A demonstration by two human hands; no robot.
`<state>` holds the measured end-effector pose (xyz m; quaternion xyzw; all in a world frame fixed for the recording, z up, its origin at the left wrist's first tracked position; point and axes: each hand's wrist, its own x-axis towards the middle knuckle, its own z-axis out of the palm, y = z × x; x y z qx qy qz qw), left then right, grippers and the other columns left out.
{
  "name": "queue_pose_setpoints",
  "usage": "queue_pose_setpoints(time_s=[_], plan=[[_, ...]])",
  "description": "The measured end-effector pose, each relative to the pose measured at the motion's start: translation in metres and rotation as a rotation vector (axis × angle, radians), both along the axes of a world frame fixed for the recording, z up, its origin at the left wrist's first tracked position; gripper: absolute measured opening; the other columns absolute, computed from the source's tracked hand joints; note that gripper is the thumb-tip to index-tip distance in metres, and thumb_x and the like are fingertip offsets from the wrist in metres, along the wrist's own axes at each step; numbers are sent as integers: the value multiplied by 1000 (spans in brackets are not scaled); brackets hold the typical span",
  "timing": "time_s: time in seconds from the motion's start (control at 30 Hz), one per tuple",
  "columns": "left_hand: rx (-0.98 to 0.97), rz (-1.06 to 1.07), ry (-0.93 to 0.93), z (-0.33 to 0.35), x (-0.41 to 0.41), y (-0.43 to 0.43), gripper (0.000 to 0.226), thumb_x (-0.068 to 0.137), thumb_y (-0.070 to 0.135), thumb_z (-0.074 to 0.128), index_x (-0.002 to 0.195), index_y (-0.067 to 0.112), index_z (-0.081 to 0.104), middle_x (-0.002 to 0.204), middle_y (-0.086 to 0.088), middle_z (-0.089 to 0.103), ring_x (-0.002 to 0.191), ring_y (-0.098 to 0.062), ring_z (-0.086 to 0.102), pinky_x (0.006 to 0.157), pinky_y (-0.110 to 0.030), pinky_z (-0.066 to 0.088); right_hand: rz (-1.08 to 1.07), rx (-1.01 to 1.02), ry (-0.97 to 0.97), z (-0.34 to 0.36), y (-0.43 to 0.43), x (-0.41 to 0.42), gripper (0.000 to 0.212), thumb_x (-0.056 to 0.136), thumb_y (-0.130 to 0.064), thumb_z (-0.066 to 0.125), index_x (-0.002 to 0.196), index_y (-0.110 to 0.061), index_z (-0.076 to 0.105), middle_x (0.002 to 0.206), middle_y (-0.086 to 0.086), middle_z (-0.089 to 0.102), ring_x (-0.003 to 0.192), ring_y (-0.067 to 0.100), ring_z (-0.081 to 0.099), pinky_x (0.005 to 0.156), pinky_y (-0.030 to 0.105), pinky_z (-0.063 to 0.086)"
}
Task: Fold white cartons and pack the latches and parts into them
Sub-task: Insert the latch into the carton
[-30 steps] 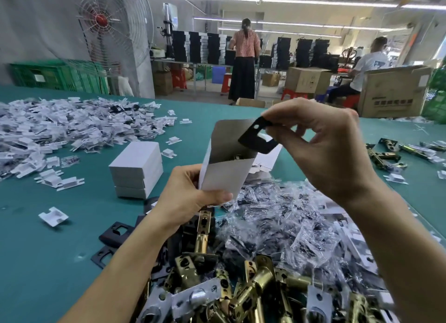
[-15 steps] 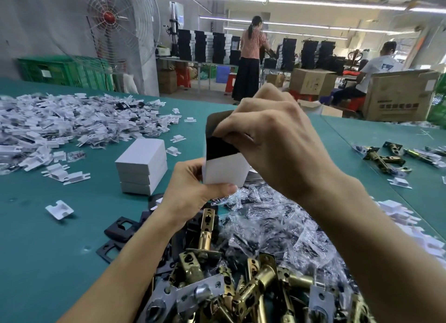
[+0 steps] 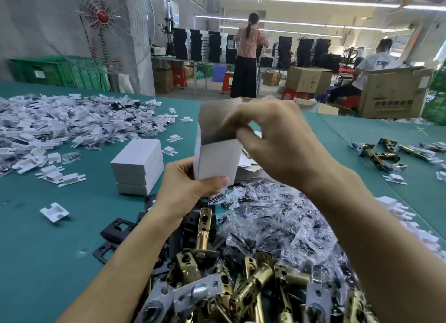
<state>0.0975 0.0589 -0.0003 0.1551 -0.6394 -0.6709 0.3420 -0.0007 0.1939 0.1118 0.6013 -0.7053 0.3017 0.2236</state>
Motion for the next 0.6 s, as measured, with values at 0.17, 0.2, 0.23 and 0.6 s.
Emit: queue_pose_setpoints(time_s=[0.17, 0.2, 0.23, 0.6], plan=[[155, 10, 80, 1, 1, -4, 37, 45, 23, 90, 80, 17, 80, 92, -6, 78, 81, -24, 75, 64, -29, 60, -192, -44, -295, -37, 14, -16, 18, 87, -9, 56, 86, -17, 71, 82, -5, 70, 77, 15, 62, 72, 34, 51], [183, 15, 90, 1, 1, -4, 42, 44, 22, 90, 84, 15, 78, 93, -6, 77, 81, -25, 75, 63, -30, 60, -226, 195, -331, -45, 15, -18, 15, 89, -15, 57, 93, -19, 71, 90, -3, 72, 81, 16, 65, 77, 38, 55], [197, 25, 94, 1, 1, -4, 46, 45, 22, 91, 88, 15, 76, 93, -5, 77, 81, -26, 75, 61, -31, 60, -228, 439, -337, -53, 15, -18, 15, 90, -24, 60, 101, -20, 70, 97, -2, 72, 85, 16, 66, 81, 41, 57], [140, -16, 1, -5, 0, -8, 41, 46, 28, 95, 85, 23, 81, 98, -8, 76, 94, -28, 72, 70, -40, 62, -142, 583, -366, -78, 20, -15, 23, 88, -6, 67, 93, -26, 77, 87, -6, 76, 67, -4, 63, 68, 12, 53]])
